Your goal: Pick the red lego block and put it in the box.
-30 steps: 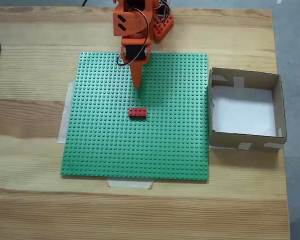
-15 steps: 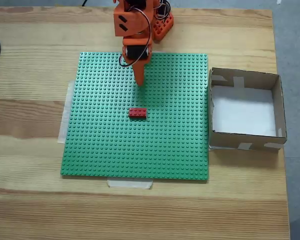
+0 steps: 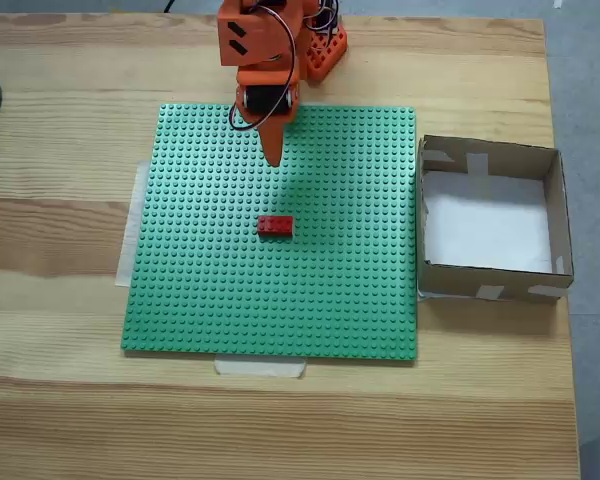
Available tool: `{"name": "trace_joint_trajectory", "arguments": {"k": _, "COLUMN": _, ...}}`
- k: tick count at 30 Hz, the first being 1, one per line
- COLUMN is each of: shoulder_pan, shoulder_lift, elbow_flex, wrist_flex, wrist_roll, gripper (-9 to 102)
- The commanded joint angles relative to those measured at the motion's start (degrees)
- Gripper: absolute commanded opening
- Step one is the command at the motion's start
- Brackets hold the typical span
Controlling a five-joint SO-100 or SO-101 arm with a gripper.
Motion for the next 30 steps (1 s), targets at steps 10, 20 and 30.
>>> {"name": "trace_joint_trajectory", "arguments": {"k": 10, "shoulder_pan": 0.7, "shoulder_lift": -11.16, "elbow_flex": -16.26, "wrist_flex": 4.92, "wrist_roll": 0.53, "gripper": 1}}
{"name": "trace_joint_trajectory", "arguments": {"k": 20, "shoulder_pan": 0.09, "shoulder_lift": -20.39, "elbow_flex": -27.25, "wrist_flex": 11.25, "wrist_roll": 1.93, "gripper": 1}}
{"name": "trace_joint_trajectory", "arguments": {"k": 30, "shoulder_pan": 0.79, "shoulder_lift": -24.61, "elbow_flex": -32.34, "wrist_flex": 13.89, "wrist_roll": 0.26, "gripper": 2}}
